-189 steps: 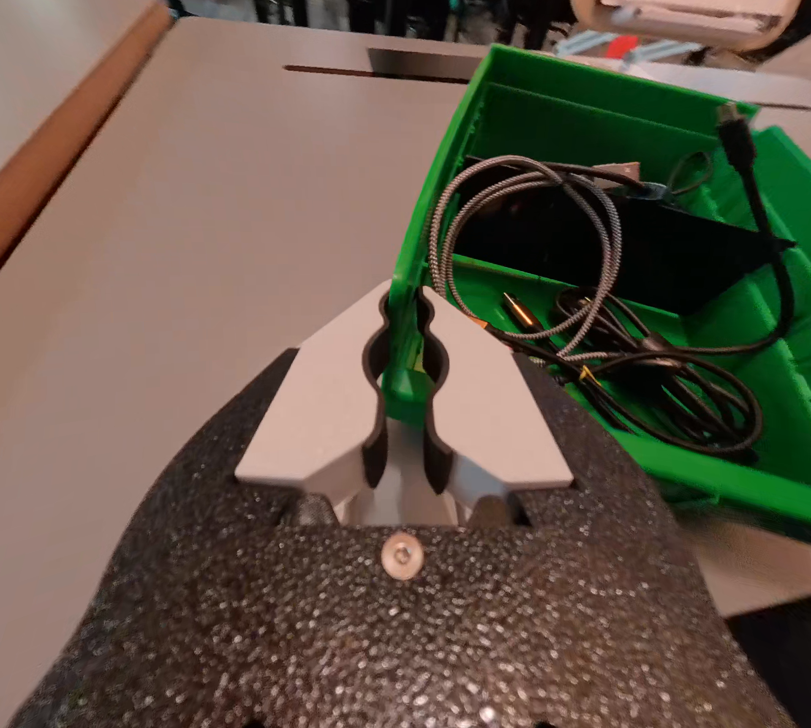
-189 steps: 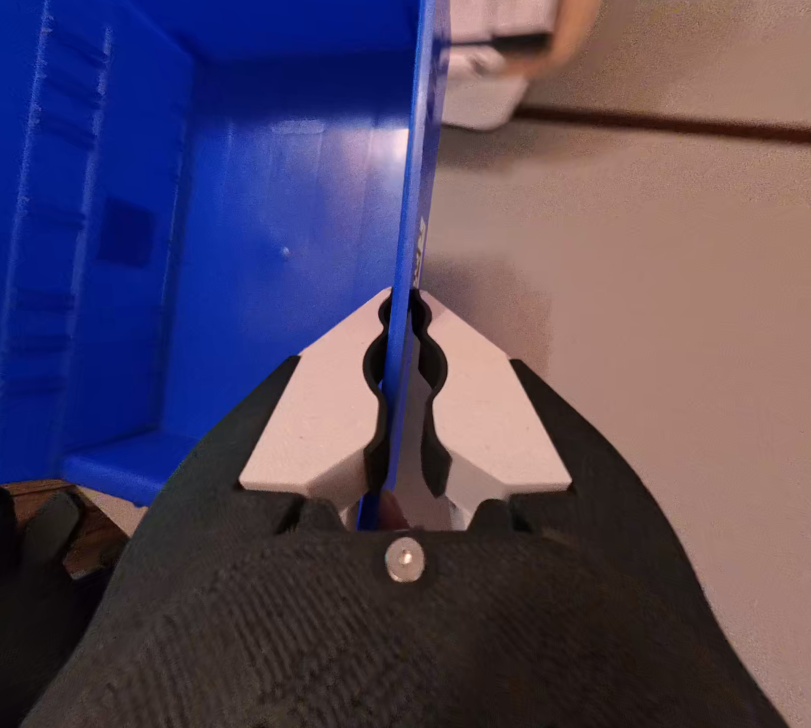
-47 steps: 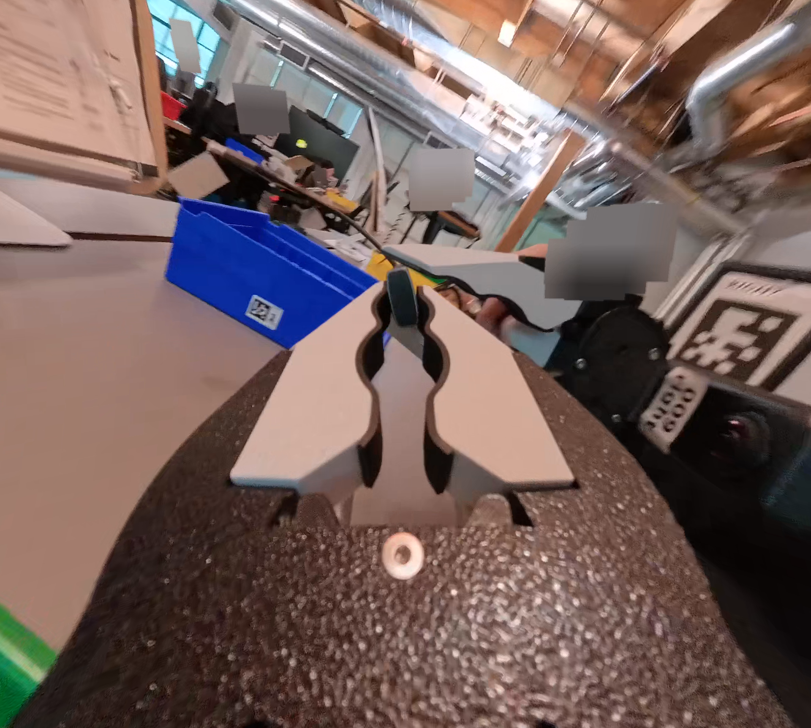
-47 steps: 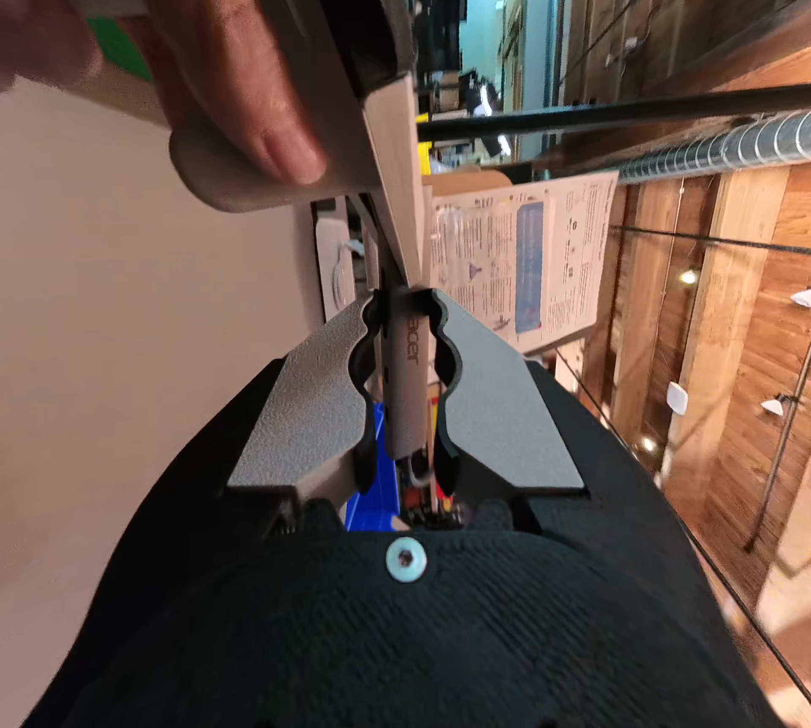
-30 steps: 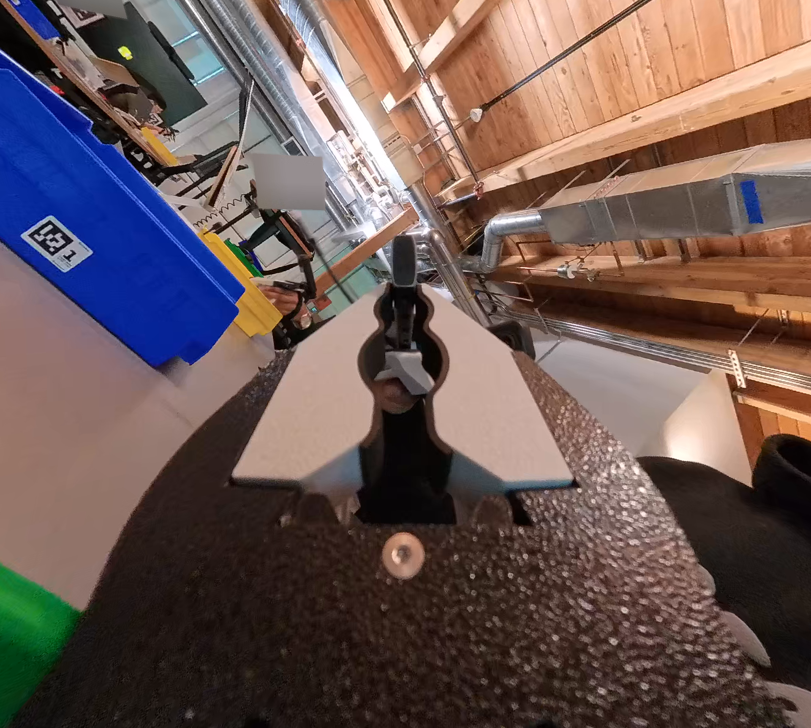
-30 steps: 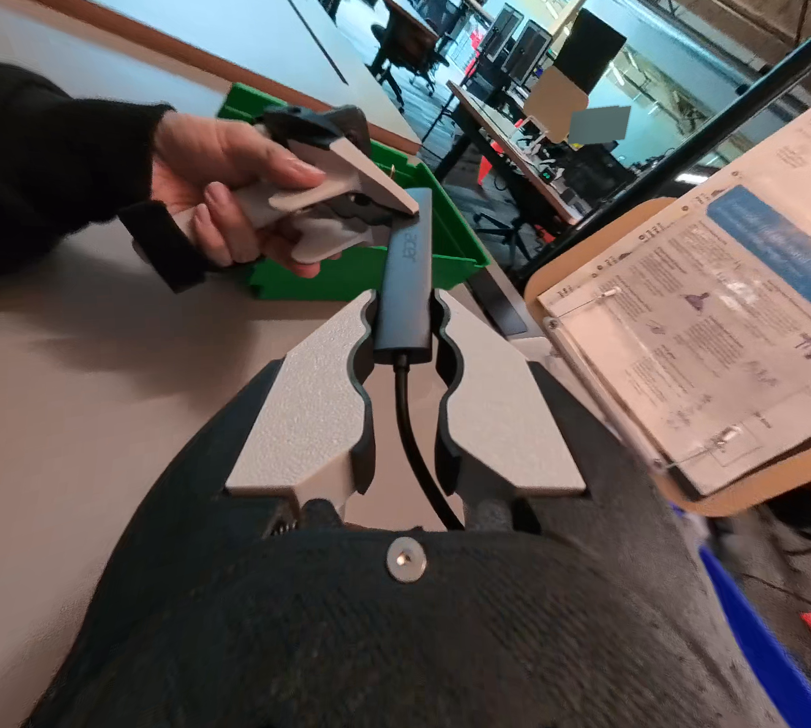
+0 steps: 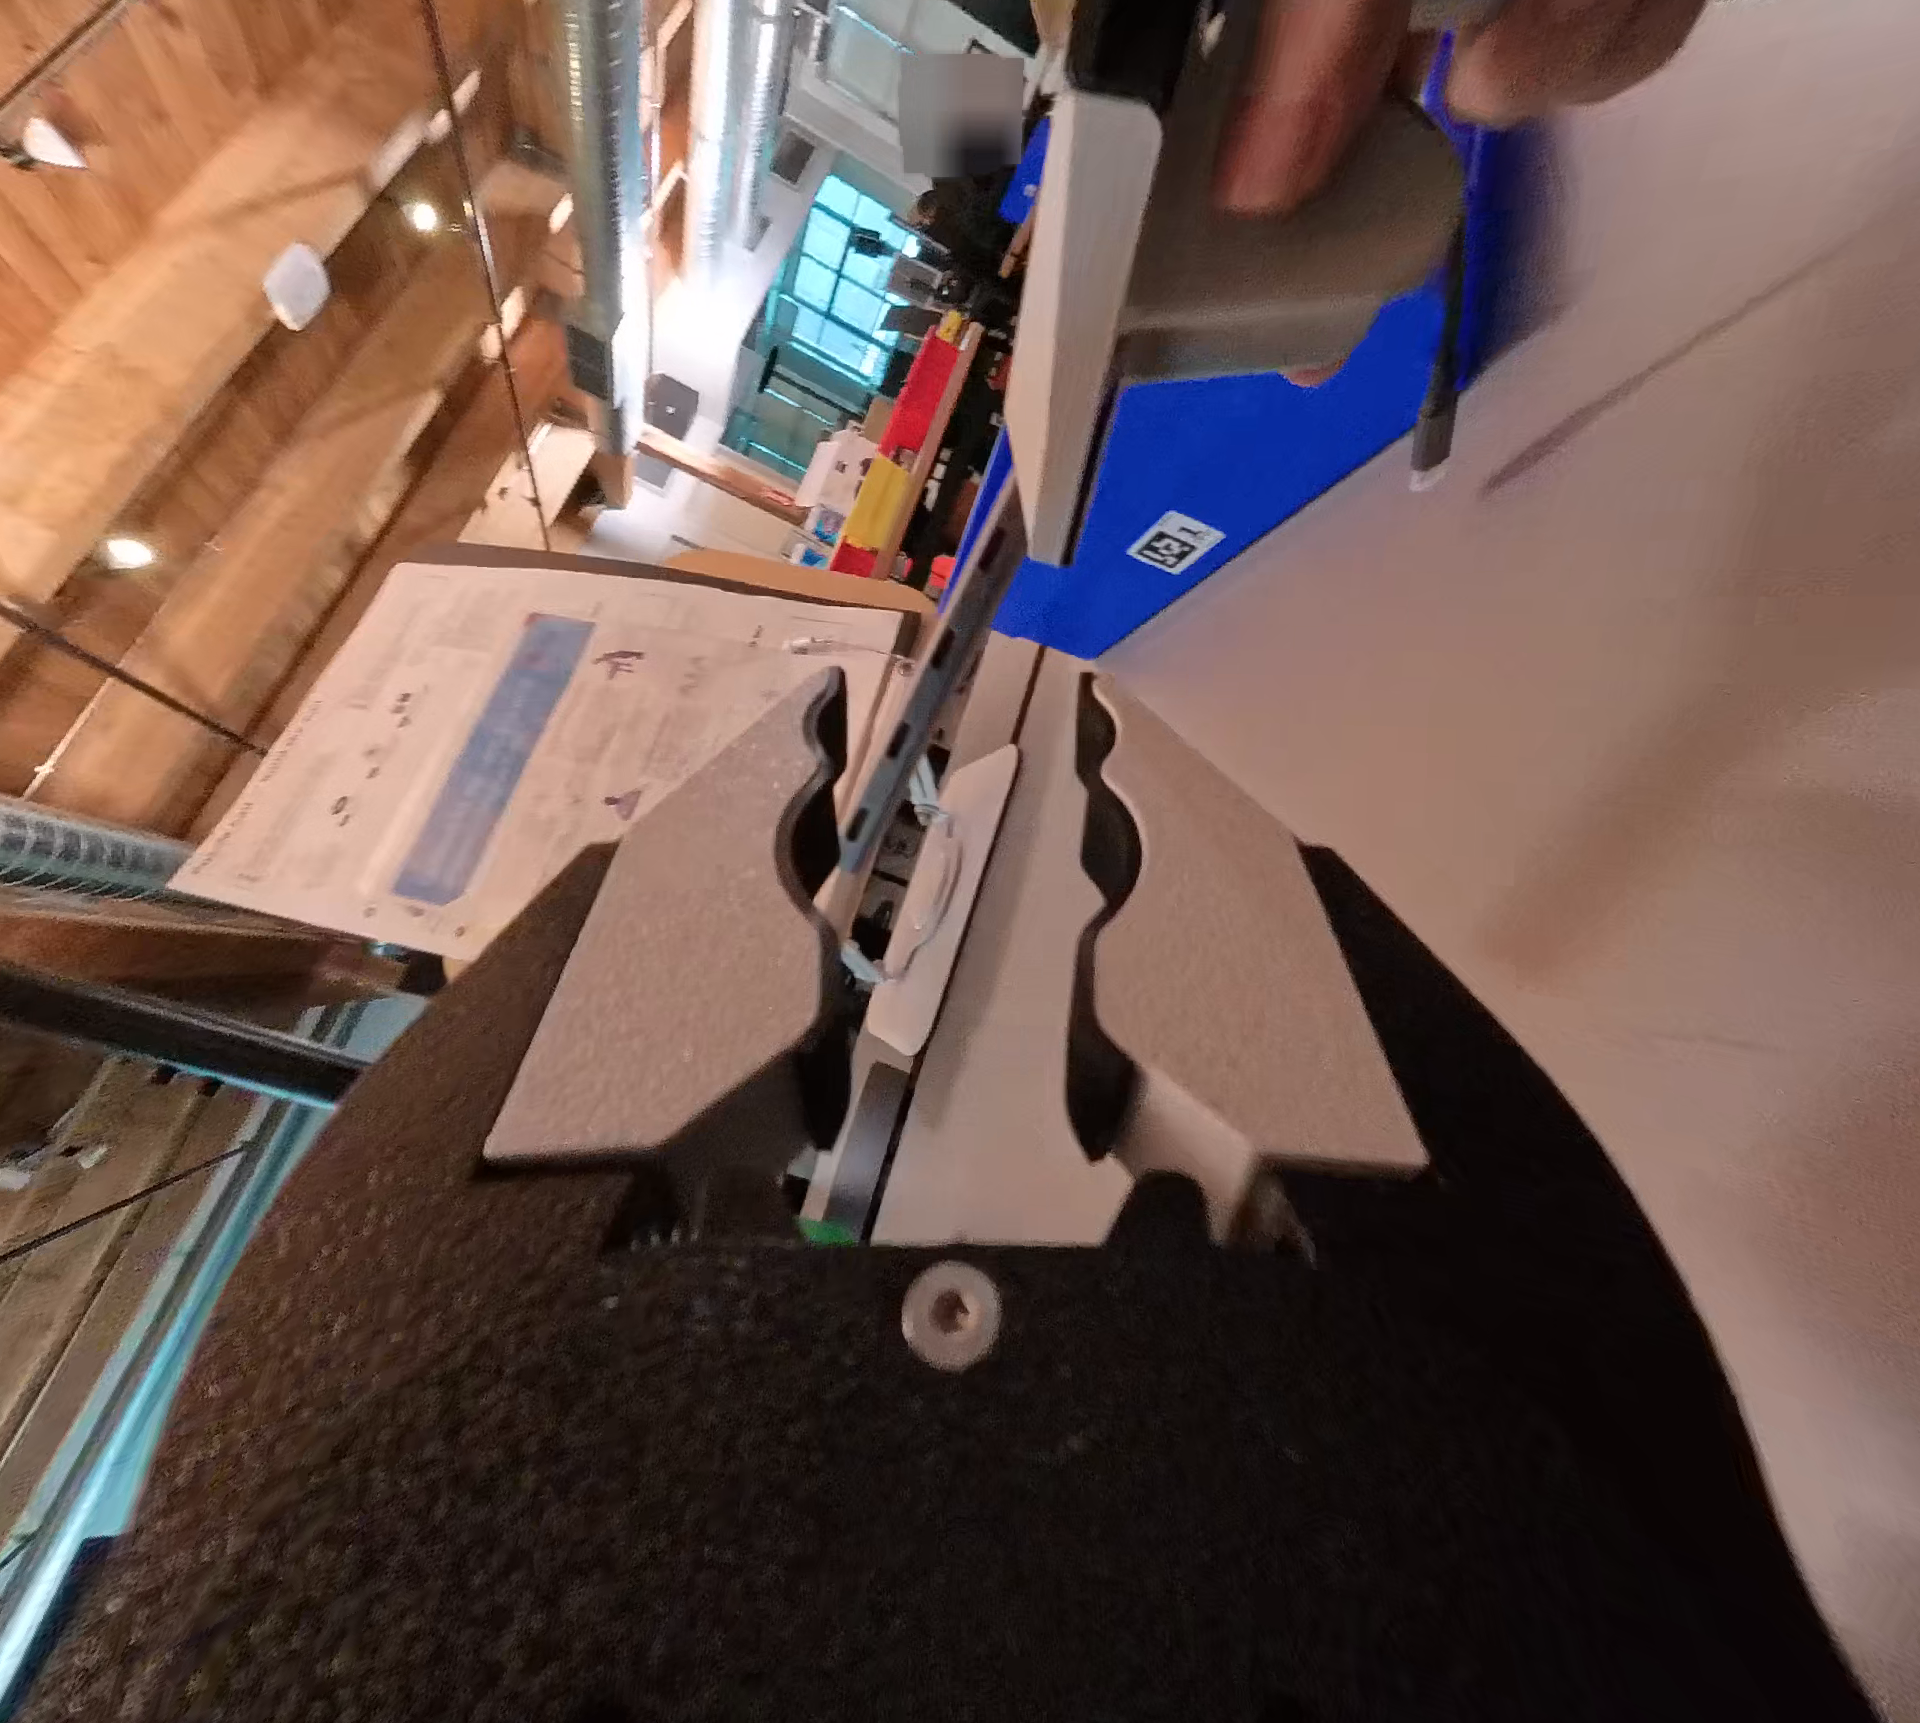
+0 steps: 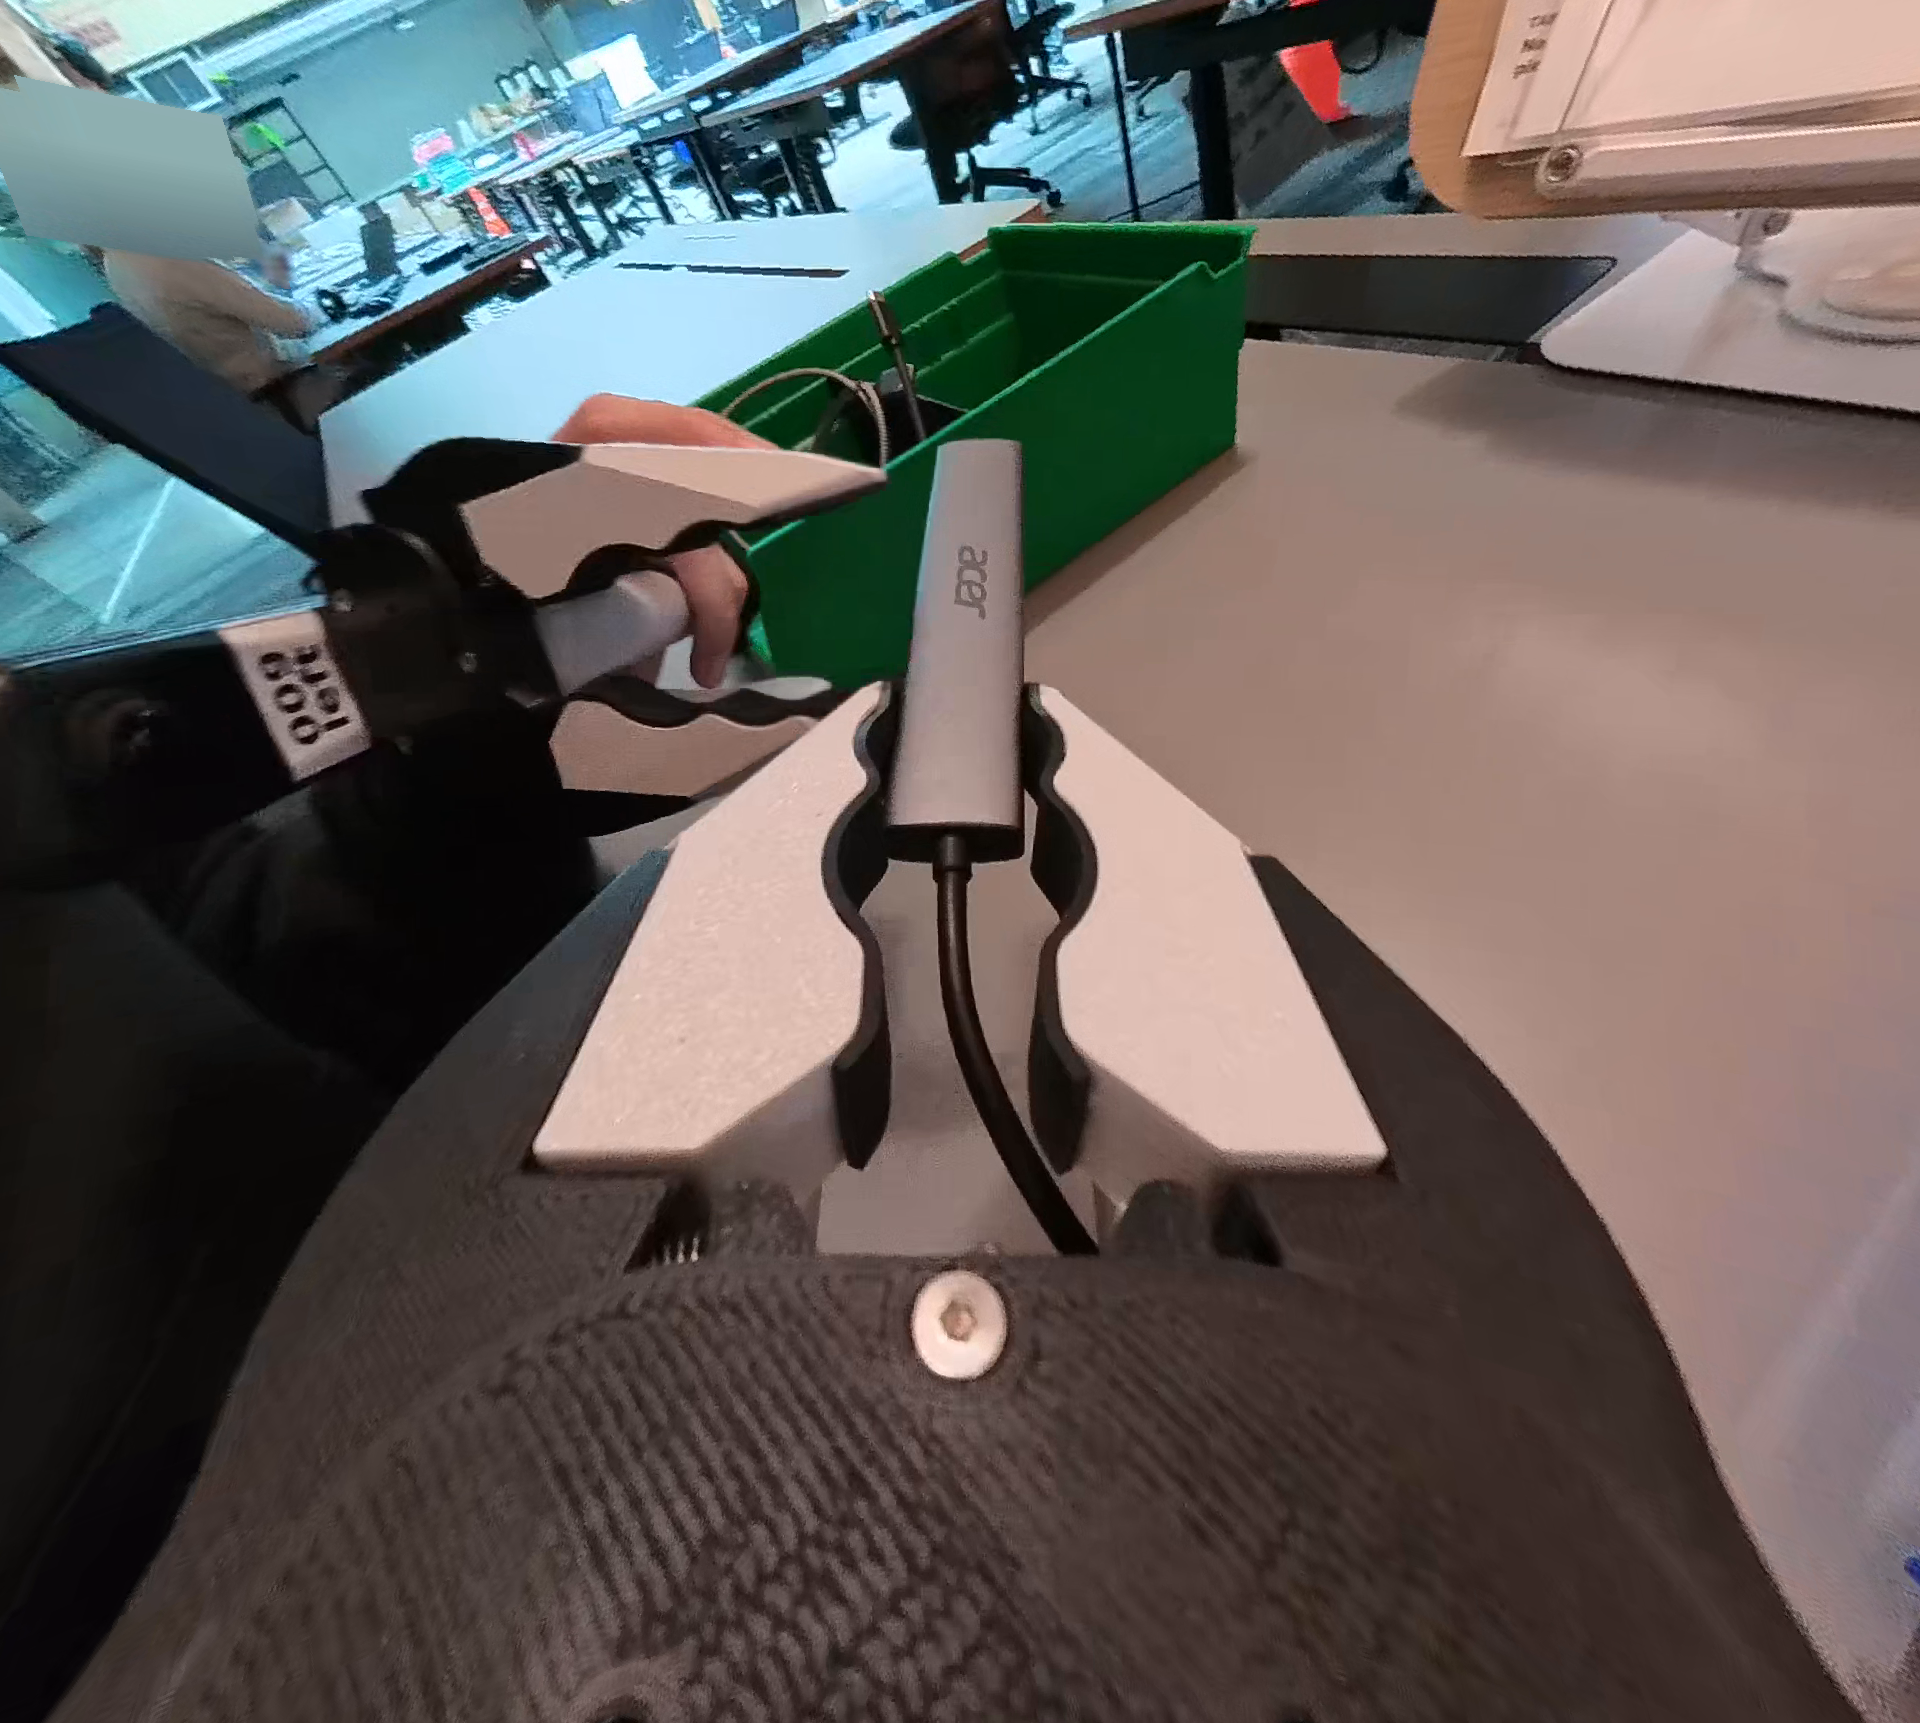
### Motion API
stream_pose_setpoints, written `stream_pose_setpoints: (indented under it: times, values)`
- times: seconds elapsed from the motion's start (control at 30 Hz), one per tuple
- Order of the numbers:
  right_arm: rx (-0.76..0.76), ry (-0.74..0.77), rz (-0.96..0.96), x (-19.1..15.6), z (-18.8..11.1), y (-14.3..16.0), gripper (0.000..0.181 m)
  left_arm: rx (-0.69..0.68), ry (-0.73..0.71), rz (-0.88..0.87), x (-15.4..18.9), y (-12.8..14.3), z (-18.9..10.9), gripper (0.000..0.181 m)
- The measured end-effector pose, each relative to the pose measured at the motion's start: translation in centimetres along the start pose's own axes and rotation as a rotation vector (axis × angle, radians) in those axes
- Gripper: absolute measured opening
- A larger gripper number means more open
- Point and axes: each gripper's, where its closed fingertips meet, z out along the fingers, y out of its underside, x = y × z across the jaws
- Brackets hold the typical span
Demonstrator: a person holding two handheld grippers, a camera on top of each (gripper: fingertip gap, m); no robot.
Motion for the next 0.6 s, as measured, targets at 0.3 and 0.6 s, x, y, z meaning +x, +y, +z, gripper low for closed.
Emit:
stream_pose_setpoints:
  times: [0.3, 0.6]
  values:
    - [0.03, -0.049, -0.12, -2.0, 0.6, 0.3, 0.021, -0.106, -0.064, 0.053, 0.0, 1.0, 1.0, 0.012]
    - [0.193, 0.021, -0.32, -1.9, 0.6, -0.6, 0.021, -0.118, -0.074, 0.01, 0.2, 1.5, 1.4, 0.01]
